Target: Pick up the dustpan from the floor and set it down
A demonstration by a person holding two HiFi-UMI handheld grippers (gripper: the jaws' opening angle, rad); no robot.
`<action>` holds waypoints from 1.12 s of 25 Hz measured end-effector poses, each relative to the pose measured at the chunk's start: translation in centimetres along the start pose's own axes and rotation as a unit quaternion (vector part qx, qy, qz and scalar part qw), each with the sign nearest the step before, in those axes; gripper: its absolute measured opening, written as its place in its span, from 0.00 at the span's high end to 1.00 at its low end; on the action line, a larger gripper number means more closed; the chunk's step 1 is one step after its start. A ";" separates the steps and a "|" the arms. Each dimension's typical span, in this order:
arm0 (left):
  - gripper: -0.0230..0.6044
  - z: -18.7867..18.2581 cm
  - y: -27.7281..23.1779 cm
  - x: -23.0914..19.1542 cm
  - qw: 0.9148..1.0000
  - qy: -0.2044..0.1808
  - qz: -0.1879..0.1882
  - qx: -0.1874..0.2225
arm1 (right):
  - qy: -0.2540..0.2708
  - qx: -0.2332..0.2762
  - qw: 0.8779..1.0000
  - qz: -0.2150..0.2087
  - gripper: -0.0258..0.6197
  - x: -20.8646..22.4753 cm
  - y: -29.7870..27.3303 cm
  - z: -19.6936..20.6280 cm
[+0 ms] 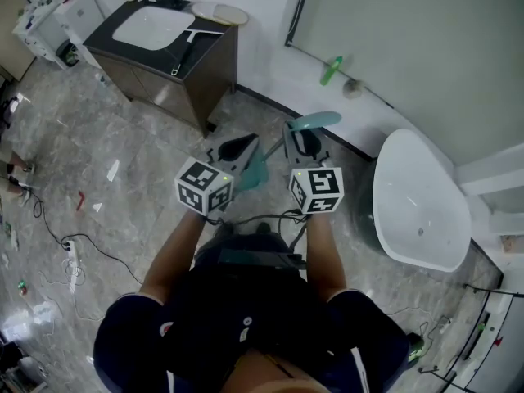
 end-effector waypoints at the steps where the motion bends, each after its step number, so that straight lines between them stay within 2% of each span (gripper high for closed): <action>1: 0.94 -0.1 0.1 0.0 1.000 -0.001 0.000 0.002 | 0.001 0.001 1.000 -0.002 0.81 -0.2 0.0 -0.1; 9: 0.94 -0.8 0.8 1.0 1.000 -0.026 0.003 -0.002 | 0.002 0.004 1.000 -0.013 0.81 -1.3 0.8 -1.0; 14: 0.94 -0.7 0.7 1.3 1.000 -0.011 0.010 0.009 | 0.002 0.009 1.000 -0.015 0.81 -1.3 0.9 -1.1; 28: 0.94 -0.7 0.7 1.5 1.000 -0.015 0.005 0.008 | 0.001 -0.002 1.000 -0.011 0.81 -0.9 0.9 -0.4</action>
Point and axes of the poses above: the fingertips, and each gripper's own axes: y backward along the fingers, x to its right, z out of its underside, the point moved 7 cm from there along y, backward along the fingers, and after that the axes turned 13 degrees about x, right-handed, at the moved point
